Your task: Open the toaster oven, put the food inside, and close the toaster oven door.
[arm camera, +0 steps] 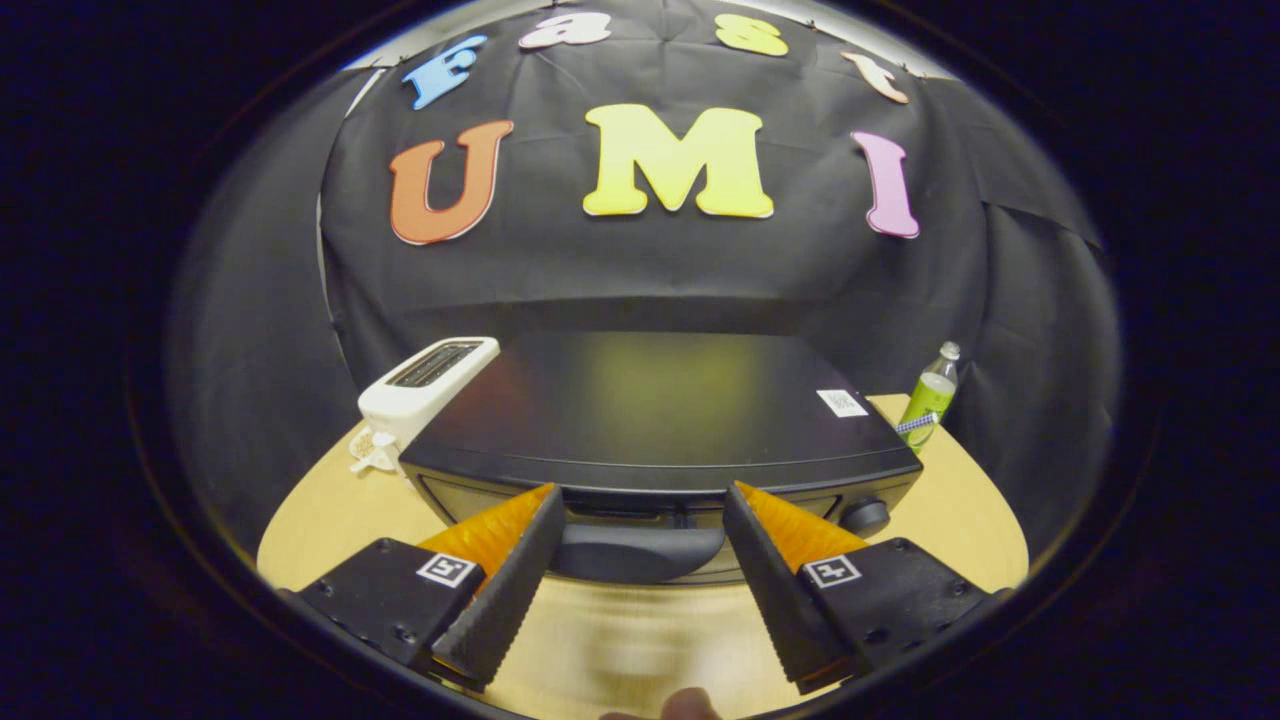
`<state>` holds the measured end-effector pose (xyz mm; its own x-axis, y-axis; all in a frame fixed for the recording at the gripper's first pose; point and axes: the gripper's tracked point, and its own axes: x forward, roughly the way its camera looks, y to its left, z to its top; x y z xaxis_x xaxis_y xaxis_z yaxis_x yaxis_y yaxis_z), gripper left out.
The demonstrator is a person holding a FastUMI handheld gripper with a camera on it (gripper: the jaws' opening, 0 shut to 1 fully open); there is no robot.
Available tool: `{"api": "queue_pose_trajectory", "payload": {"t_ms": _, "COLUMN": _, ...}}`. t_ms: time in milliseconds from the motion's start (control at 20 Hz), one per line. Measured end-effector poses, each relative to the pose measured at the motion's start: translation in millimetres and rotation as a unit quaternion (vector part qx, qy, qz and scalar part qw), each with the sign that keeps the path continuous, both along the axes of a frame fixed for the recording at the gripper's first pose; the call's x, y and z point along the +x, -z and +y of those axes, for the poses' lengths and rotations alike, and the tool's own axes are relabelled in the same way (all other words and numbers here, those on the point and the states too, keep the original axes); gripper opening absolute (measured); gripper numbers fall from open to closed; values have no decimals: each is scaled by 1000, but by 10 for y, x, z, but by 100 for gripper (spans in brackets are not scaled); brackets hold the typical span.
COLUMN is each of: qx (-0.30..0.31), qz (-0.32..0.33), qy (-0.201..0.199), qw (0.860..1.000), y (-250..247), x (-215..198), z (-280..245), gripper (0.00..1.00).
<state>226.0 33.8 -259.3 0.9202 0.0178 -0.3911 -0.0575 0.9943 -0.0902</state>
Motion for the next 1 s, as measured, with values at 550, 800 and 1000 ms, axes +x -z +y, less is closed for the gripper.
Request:
{"api": "queue_pose_trajectory", "payload": {"t_ms": 550, "qx": -23, "qz": 33, "qy": -18, "qw": 999, "y": 335, "x": -691, "z": -47, "gripper": 100}}
{"api": "queue_pose_trajectory", "payload": {"t_ms": 800, "qx": -52, "qz": 59, "qy": -35, "qw": 996, "y": 644, "x": -995, "z": -108, "gripper": 100}}
{"api": "queue_pose_trajectory", "payload": {"t_ms": 1000, "qx": -50, "qz": 79, "qy": -38, "qw": 995, "y": 839, "x": -1108, "z": -147, "gripper": 100}}
